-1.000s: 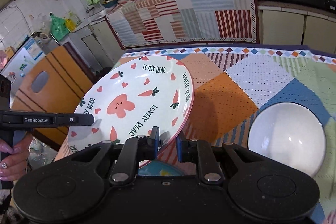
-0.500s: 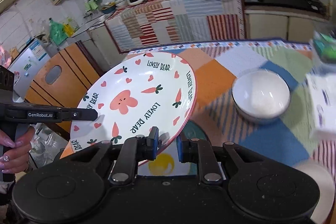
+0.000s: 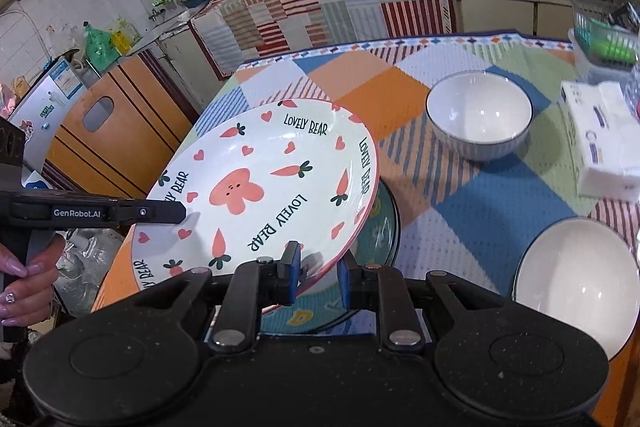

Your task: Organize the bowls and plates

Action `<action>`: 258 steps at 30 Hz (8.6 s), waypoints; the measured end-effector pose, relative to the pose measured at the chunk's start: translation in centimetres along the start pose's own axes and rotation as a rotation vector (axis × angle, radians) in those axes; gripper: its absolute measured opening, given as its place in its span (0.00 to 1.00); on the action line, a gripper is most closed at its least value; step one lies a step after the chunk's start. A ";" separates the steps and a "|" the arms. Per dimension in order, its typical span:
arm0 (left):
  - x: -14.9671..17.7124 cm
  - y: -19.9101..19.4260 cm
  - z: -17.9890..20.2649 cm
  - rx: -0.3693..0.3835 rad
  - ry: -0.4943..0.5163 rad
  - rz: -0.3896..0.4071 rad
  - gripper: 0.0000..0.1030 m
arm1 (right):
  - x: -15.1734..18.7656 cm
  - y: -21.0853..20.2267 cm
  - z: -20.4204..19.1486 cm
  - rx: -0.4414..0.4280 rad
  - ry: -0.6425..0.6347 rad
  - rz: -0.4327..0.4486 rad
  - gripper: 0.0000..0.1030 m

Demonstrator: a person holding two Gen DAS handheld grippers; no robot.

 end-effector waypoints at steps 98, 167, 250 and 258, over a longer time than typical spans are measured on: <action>-9.2 6.0 11.2 -0.112 0.287 -0.113 0.94 | -6.7 0.2 6.0 0.263 -0.301 0.105 0.98; -13.6 16.3 -5.7 0.076 -0.163 -0.003 0.17 | -12.2 18.4 -0.9 0.163 -0.219 -0.131 0.86; -0.1 22.1 17.8 0.111 0.243 -0.345 0.51 | 4.3 1.1 10.2 0.637 -0.149 -0.064 0.96; 0.3 24.1 18.3 0.180 0.199 -0.360 0.19 | 3.6 2.5 11.0 0.577 -0.162 -0.066 0.95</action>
Point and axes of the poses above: each gripper's, at about its wrist camera, not at the fingertips, and y roughly the way its jaws point, z to its right, x to its underside, the point moved 3 cm from there along y, roughly the way its jaws point, and after that the axes turned 13 degrees about x, right-handed, at the moved point
